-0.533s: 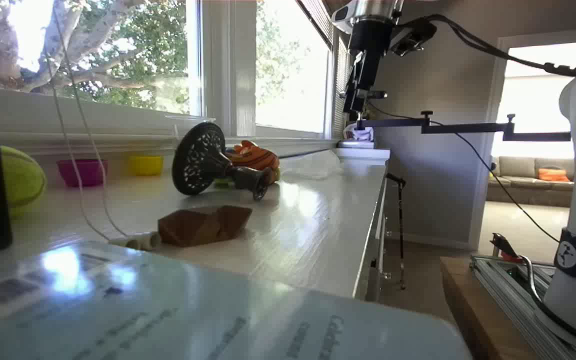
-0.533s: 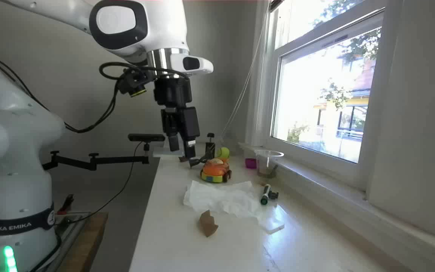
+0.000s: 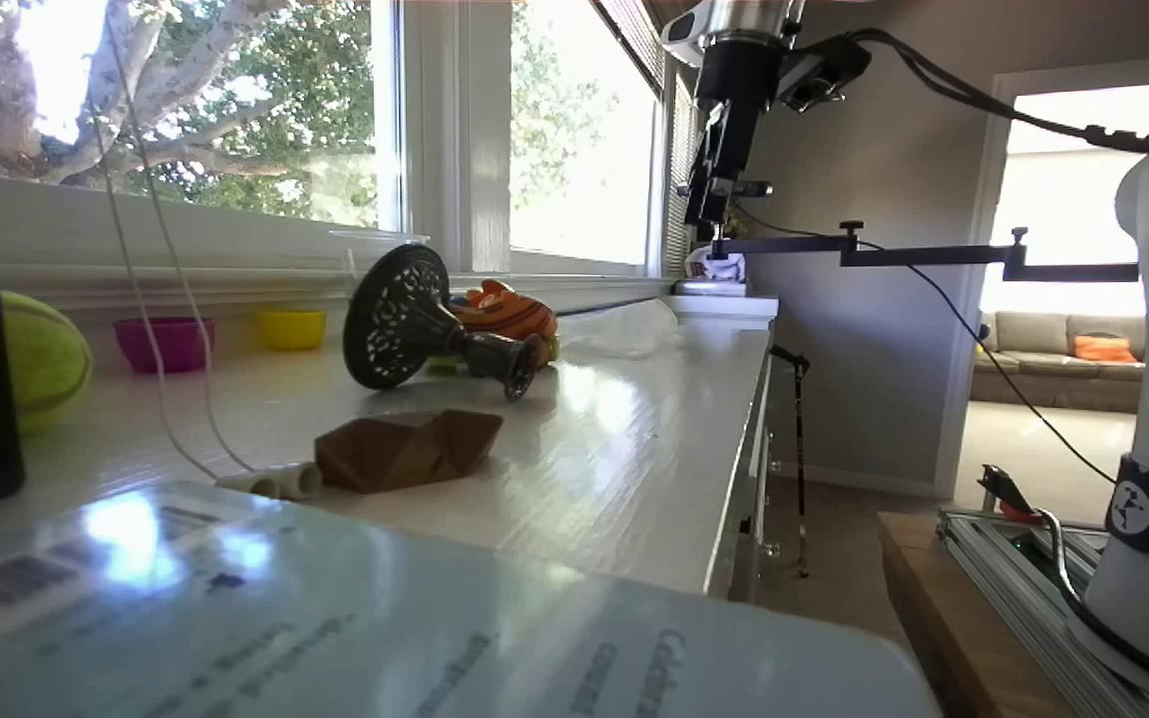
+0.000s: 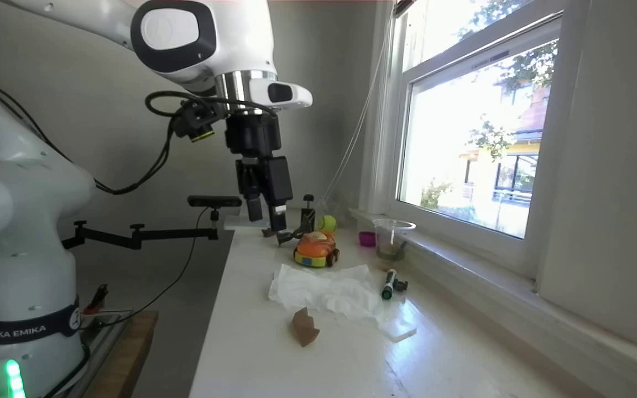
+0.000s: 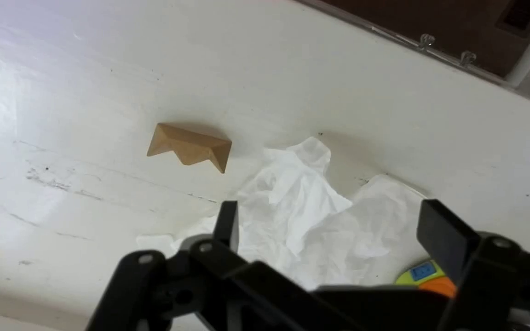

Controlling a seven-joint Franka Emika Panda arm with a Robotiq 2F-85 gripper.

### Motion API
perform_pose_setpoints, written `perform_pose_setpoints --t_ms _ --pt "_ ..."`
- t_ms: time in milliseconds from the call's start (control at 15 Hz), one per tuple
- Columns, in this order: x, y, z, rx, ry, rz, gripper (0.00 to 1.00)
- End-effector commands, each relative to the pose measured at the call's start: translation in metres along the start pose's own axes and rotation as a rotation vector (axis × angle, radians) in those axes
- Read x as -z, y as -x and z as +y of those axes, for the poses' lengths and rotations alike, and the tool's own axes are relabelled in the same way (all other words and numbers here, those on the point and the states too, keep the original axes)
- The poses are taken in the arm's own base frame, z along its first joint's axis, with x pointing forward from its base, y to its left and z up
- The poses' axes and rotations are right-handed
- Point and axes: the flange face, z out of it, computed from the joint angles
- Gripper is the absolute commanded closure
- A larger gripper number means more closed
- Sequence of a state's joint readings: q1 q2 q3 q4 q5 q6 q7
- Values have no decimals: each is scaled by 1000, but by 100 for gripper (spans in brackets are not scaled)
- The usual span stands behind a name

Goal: Move the clear cup to the right.

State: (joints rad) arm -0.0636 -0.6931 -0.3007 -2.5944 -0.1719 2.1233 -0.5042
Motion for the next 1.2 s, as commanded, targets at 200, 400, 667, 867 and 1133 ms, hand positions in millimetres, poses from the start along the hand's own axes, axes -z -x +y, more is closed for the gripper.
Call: perform_pose_setpoints --t_ms 200,400,667,867,1133 --pt "-11 -39 -11 -153 -69 88 0" --pt "-23 -69 -17 -210 -66 148 0" --pt "-42 -117 -20 -281 -37 214 0" --pt "-53 -157 -16 -378 -24 243 0" --pt "-62 -207 -13 -532 -19 248 0"
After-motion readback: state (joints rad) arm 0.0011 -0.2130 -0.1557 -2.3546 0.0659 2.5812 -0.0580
